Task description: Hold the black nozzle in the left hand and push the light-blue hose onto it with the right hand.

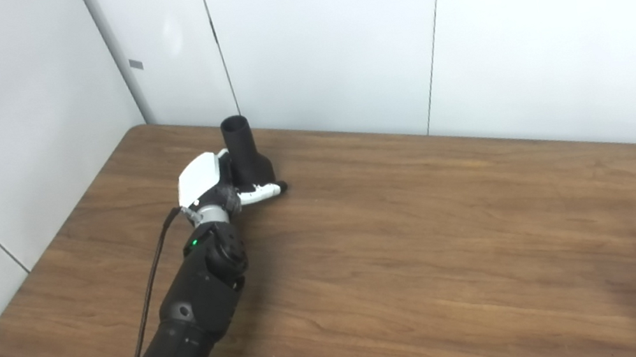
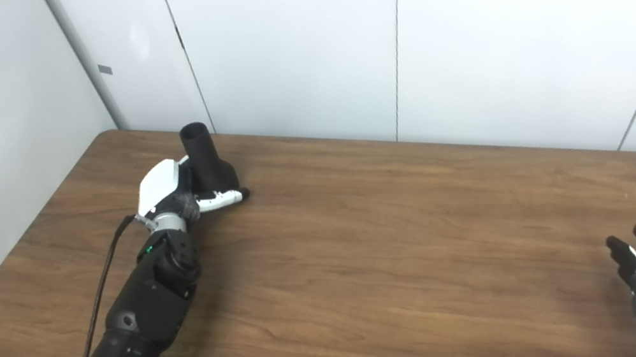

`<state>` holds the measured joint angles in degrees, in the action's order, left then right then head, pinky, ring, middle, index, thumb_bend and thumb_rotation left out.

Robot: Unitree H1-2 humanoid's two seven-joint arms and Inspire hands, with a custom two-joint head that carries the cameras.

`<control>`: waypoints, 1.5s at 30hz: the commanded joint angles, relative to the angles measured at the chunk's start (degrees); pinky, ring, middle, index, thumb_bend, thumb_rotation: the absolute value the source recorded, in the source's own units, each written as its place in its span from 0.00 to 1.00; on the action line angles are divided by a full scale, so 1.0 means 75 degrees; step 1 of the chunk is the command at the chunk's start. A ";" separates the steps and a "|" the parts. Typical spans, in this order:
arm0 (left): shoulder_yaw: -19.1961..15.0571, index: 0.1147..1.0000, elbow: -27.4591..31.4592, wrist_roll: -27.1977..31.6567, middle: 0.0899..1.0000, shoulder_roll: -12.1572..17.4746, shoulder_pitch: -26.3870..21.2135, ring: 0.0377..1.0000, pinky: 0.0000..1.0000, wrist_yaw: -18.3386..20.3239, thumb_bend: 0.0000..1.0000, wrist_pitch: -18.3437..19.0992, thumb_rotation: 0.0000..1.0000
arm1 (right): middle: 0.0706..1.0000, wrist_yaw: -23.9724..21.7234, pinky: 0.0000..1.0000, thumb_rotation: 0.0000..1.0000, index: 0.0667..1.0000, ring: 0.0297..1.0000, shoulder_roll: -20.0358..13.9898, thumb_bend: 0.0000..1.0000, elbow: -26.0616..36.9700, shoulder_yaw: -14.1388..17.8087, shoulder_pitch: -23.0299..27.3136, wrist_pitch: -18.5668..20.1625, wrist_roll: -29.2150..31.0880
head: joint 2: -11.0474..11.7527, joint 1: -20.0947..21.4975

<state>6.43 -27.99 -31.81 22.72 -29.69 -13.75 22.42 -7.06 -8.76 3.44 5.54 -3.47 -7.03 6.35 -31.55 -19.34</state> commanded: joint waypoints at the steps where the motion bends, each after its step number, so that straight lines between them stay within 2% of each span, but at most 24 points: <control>1: 0.0016 0.79 -0.0090 -0.0065 0.85 0.0084 -0.0371 0.91 1.00 -0.0140 0.87 -0.0180 0.39 | 0.89 0.0037 1.00 0.88 0.99 0.94 0.0112 0.40 0.0015 -0.0039 -0.0172 -0.0032 0.0066 | -0.0005 0.0001; 3: 0.0003 0.78 -0.0169 -0.0051 0.85 0.0081 -0.0388 0.91 1.00 -0.0196 0.87 -0.0241 0.39 | 0.87 0.0095 0.98 0.83 0.98 0.93 0.0165 0.42 0.0043 -0.0016 -0.0179 0.0015 0.0078 | -0.0017 0.0018; 6: -0.0041 0.76 -0.0356 -0.0011 0.79 0.0075 -0.0411 0.87 0.98 -0.0409 0.86 -0.0457 0.35 | 0.87 0.0109 0.98 0.84 1.00 0.94 0.0211 0.43 0.0073 0.0002 -0.0199 0.0040 0.0138 | -0.0026 0.0019; 9: -0.0121 0.68 -0.0505 0.0017 0.67 0.0036 -0.0417 0.77 0.93 -0.0745 0.84 -0.0683 0.22 | 0.87 0.0101 0.97 0.84 1.00 0.94 0.0232 0.44 0.0102 0.0024 -0.0216 0.0052 0.0181 | -0.0039 0.0013; 11: -0.0202 0.60 -0.0561 0.0096 0.60 -0.0007 -0.0412 0.71 0.89 -0.0874 0.81 -0.0766 0.06 | 0.87 0.0112 0.98 0.86 1.00 0.95 0.0229 0.44 0.0119 0.0020 -0.0227 0.0061 0.0130 | -0.0039 0.0013; 12: -0.0252 0.60 -0.0580 0.0164 0.59 -0.0019 -0.0397 0.71 0.88 -0.0917 0.80 -0.0862 0.05 | 0.87 0.0117 0.98 0.86 1.00 0.95 0.0227 0.44 0.0129 0.0016 -0.0232 0.0078 0.0108 | -0.0039 0.0013; 13: -0.0314 0.53 -0.0627 0.0245 0.51 -0.0034 -0.0391 0.66 0.83 -0.0955 0.67 -0.0959 0.03 | 0.87 0.0133 0.99 0.87 1.00 0.95 0.0227 0.45 0.0134 0.0012 -0.0233 0.0087 0.0066 | -0.0039 0.0013; 14: -0.0391 0.47 -0.0715 0.0340 0.46 -0.0048 -0.0392 0.60 0.71 -0.1002 0.58 -0.1093 0.01 | 0.87 0.0143 1.00 0.87 1.00 0.95 0.0230 0.45 0.0149 0.0012 -0.0236 0.0125 0.0051 | -0.0039 0.0013; 16: -0.0468 0.44 -0.0814 0.0428 0.45 -0.0059 -0.0392 0.54 0.58 -0.1084 0.54 -0.1245 0.00 | 0.86 0.0137 1.00 0.88 1.00 0.94 0.0231 0.47 0.0193 0.0021 -0.0238 0.0181 0.0075 | -0.0089 0.0015; 18: -0.0453 0.43 -0.0854 0.0427 0.44 -0.0044 -0.0383 0.51 0.52 -0.1135 0.53 -0.1343 0.00 | 0.86 0.0101 1.00 0.89 0.99 0.94 0.0227 0.47 0.0173 0.0033 -0.0228 0.0154 0.0145 | -0.0091 0.0020; 21: -0.0375 0.43 -0.0872 0.0335 0.43 -0.0016 -0.0360 0.51 0.55 -0.1163 0.52 -0.1406 0.00 | 0.87 0.0057 1.00 0.88 0.99 0.94 0.0213 0.46 0.0099 0.0043 -0.0215 0.0070 0.0201 | -0.0100 0.0027; 26: -0.0228 0.41 -0.0792 0.0185 0.48 0.0032 -0.0318 0.61 0.67 -0.1095 0.52 -0.1334 0.00 | 0.87 0.0070 0.99 0.89 0.98 0.93 0.0192 0.46 0.0040 0.0044 -0.0208 0.0009 0.0149 | -0.0123 0.0041; 32: -0.0158 0.40 -0.0689 0.0155 0.50 0.0022 -0.0281 0.67 0.74 -0.1103 0.52 -0.1318 0.00 | 0.86 0.0083 0.99 0.90 0.95 0.92 0.0192 0.45 0.0033 0.0040 -0.0206 0.0013 0.0107 | -0.0132 0.0083; 37: -0.0049 0.40 -0.0298 0.0071 0.49 0.0002 -0.0127 0.64 0.72 -0.1110 0.52 -0.1393 0.00 | 0.86 0.0073 0.98 0.93 0.95 0.92 0.0165 0.45 0.0069 -0.0005 -0.0190 0.0044 0.0016 | -0.0173 0.0202; 45: 0.0271 0.41 0.0662 -0.0324 0.45 -0.0081 0.0348 0.63 0.74 -0.1080 0.52 -0.1406 0.00 | 0.84 0.0221 0.95 0.90 0.92 0.90 0.0303 0.46 0.0169 -0.0006 -0.0182 0.0119 -0.0118 | -0.0260 0.0602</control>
<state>8.16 -25.49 -32.39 22.07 -25.74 -21.34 12.66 -6.36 -7.43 4.84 5.68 -4.34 -5.09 5.28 -33.49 -14.77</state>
